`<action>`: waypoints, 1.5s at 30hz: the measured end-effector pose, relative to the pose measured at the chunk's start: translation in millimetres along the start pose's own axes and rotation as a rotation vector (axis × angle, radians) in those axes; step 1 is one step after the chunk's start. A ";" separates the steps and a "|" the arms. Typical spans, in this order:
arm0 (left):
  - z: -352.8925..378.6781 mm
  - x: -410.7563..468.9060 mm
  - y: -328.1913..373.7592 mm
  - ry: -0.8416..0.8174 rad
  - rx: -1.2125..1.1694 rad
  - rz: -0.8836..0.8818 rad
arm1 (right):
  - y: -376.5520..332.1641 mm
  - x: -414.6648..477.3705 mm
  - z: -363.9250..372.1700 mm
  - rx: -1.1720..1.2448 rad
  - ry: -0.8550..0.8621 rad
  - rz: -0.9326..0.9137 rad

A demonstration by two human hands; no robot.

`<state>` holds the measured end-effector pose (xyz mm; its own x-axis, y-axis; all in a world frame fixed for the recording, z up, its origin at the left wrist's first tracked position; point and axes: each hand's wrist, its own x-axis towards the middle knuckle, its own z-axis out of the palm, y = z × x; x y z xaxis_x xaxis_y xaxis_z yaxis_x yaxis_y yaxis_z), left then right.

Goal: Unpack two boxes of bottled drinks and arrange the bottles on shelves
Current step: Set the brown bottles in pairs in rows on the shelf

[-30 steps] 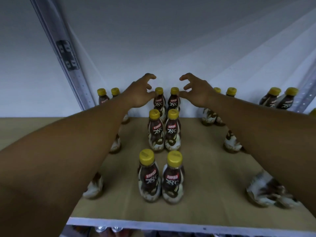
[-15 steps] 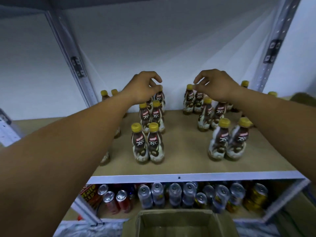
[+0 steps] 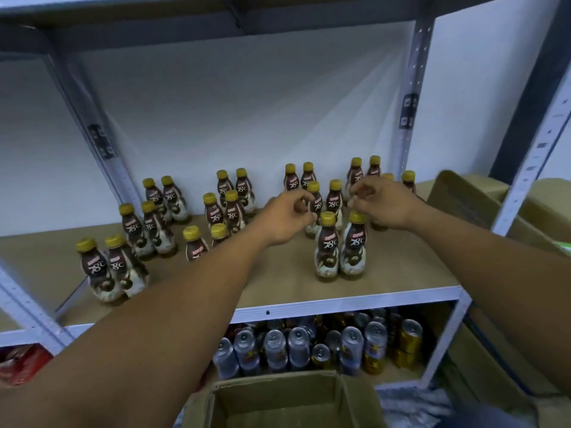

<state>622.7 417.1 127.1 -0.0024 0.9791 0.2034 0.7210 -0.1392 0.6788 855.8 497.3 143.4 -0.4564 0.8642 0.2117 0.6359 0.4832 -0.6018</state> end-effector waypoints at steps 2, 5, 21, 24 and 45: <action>15.4 -0.5 1.2 -0.026 -0.029 -0.005 | 13.0 -5.4 8.2 0.061 -0.072 0.012; 35.8 -2.5 -1.2 -0.036 -0.062 -0.021 | 29.1 -12.8 20.3 0.090 -0.130 0.008; 75.6 -6.8 -14.0 0.099 -0.201 -0.035 | 58.8 -21.1 47.5 0.279 -0.017 -0.053; 75.0 -8.2 -16.5 0.097 -0.195 -0.028 | 59.6 -21.4 50.4 0.282 -0.007 -0.059; 52.6 -28.2 -32.7 0.133 -0.140 -0.077 | 34.2 -22.7 75.2 0.316 -0.003 -0.076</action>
<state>635.6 401.9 62.0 -0.1519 0.9609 0.2317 0.6120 -0.0926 0.7854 841.0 483.7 60.1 -0.4976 0.8265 0.2632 0.3753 0.4787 -0.7937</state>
